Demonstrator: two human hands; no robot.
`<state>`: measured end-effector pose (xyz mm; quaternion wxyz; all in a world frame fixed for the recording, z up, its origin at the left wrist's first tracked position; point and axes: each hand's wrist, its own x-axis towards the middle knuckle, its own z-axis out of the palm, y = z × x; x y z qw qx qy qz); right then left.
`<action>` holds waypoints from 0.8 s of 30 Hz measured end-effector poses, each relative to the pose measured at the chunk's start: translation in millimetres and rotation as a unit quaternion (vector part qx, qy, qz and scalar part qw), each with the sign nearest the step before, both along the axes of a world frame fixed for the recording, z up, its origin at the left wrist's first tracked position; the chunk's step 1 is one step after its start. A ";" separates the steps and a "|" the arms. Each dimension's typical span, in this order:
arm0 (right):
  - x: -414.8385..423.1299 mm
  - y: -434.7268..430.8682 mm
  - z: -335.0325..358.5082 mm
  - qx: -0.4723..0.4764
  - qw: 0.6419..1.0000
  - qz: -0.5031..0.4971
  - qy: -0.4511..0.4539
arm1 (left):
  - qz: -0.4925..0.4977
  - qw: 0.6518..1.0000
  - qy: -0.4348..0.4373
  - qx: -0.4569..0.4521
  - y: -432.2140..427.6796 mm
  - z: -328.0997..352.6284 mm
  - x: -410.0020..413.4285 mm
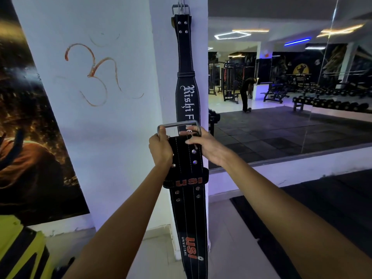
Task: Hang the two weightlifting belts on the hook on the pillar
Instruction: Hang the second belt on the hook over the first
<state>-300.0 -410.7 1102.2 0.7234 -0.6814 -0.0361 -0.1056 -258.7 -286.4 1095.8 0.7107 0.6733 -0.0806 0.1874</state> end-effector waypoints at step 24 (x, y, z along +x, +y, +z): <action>175.2 -57.8 231.6 -0.239 0.795 -0.446 -0.334 | 0.113 0.932 -0.336 0.078 -72.3 228.1 158.4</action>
